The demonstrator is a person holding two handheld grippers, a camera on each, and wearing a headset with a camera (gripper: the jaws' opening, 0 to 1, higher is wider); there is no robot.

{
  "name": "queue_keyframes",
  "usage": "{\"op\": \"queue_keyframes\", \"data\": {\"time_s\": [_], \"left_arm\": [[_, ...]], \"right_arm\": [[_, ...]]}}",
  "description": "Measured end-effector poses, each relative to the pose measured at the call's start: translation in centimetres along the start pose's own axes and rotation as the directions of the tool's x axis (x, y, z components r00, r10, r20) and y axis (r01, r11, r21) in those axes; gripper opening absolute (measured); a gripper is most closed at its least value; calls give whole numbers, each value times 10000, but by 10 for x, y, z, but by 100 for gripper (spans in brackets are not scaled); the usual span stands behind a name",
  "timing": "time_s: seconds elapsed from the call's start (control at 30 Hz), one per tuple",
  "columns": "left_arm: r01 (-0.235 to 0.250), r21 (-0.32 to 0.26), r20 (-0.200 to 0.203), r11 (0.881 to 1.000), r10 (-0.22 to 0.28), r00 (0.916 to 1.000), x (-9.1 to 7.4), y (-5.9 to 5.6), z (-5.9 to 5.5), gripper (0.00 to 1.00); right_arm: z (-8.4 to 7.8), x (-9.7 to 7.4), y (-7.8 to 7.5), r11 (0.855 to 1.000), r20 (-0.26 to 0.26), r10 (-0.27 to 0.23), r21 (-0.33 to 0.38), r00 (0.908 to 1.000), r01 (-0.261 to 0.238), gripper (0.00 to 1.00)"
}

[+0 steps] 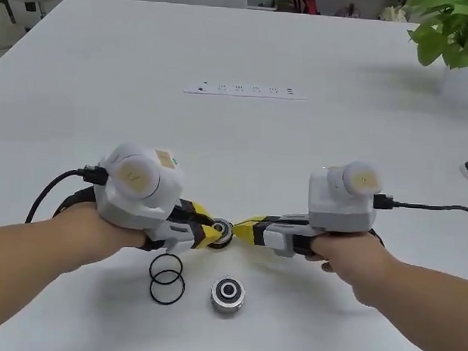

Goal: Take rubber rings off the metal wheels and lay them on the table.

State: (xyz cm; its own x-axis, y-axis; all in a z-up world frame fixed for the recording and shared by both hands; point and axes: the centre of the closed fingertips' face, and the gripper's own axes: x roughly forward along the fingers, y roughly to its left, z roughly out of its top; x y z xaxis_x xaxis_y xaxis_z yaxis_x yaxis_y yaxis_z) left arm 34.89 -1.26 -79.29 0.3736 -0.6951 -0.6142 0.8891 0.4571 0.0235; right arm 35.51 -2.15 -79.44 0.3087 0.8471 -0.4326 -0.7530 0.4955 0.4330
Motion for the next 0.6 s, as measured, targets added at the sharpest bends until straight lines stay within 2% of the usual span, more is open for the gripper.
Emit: {"op": "queue_keyframes", "data": {"time_s": [0.03,0.1,0.6], "left_arm": [[-65,70,-109,10000,65,9999,1,0,0,12],[-88,108,-222,9999,90,9997,1,0,1,12],[-123,106,-150,9999,124,9998,1,-2,2,13]], "right_arm": [[0,0,0,9997,-68,-75,-243,9999,73,0],[0,0,-1,9998,-86,-69,-202,9999,67,0],[-1,-1,1,10000,-36,5,-35,10000,-5,0]]}}
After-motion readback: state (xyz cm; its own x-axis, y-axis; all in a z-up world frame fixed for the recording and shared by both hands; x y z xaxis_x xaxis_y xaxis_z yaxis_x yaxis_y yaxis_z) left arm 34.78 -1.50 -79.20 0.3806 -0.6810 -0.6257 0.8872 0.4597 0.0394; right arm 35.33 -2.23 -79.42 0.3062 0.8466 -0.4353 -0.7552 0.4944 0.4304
